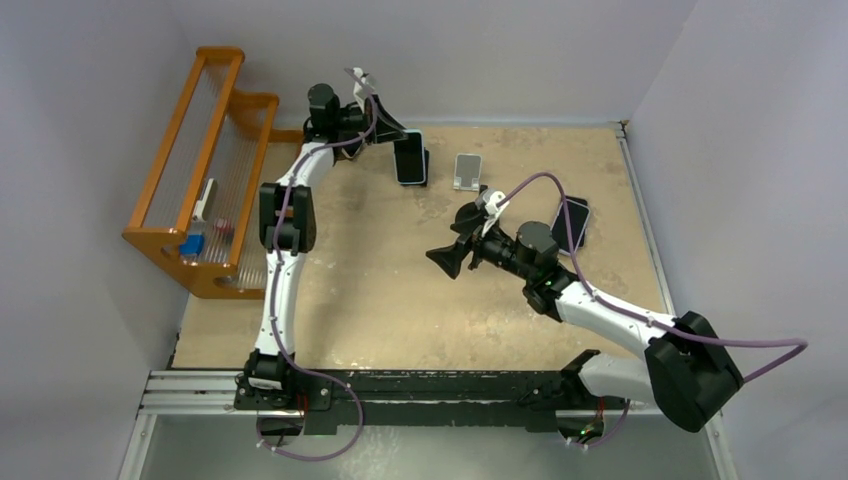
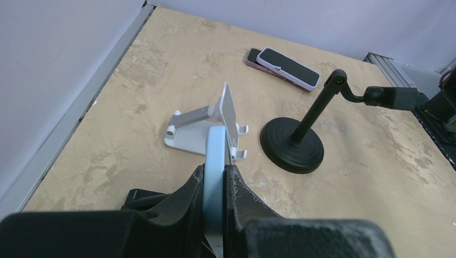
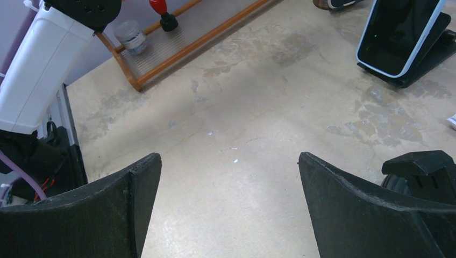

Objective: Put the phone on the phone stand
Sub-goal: Place the phone on the phone stand, then move the phone stand with the phone to the center of the board.

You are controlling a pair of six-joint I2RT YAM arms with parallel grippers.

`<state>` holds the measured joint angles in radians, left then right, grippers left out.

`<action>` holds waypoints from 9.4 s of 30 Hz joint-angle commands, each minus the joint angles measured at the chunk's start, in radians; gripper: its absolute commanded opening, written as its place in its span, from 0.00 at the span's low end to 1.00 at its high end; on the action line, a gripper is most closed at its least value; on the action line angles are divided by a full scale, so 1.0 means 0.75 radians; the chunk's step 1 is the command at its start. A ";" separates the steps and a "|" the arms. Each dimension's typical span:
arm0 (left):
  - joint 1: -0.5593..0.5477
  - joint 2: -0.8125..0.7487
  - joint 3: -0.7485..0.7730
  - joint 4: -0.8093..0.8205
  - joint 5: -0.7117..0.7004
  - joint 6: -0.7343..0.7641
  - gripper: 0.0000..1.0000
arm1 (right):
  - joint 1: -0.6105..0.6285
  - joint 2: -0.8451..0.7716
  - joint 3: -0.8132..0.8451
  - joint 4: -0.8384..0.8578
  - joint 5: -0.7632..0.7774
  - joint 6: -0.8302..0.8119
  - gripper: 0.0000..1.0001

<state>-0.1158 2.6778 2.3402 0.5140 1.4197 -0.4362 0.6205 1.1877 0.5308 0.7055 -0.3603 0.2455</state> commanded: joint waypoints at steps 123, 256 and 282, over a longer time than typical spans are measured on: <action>-0.093 0.038 -0.198 0.001 -0.223 0.221 0.65 | -0.066 0.054 -0.045 0.162 -0.169 0.018 0.99; 0.287 -0.945 -1.745 0.093 -1.316 0.023 0.23 | -0.066 -0.063 -0.108 0.197 -0.242 0.061 0.99; 0.342 -1.149 -1.769 0.094 -1.261 0.062 0.32 | -0.066 0.019 -0.086 0.211 -0.287 0.059 0.99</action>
<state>0.1112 1.8751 1.0149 0.5484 0.4778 -0.4072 0.5747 1.1923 0.4347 0.8143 -0.5461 0.2909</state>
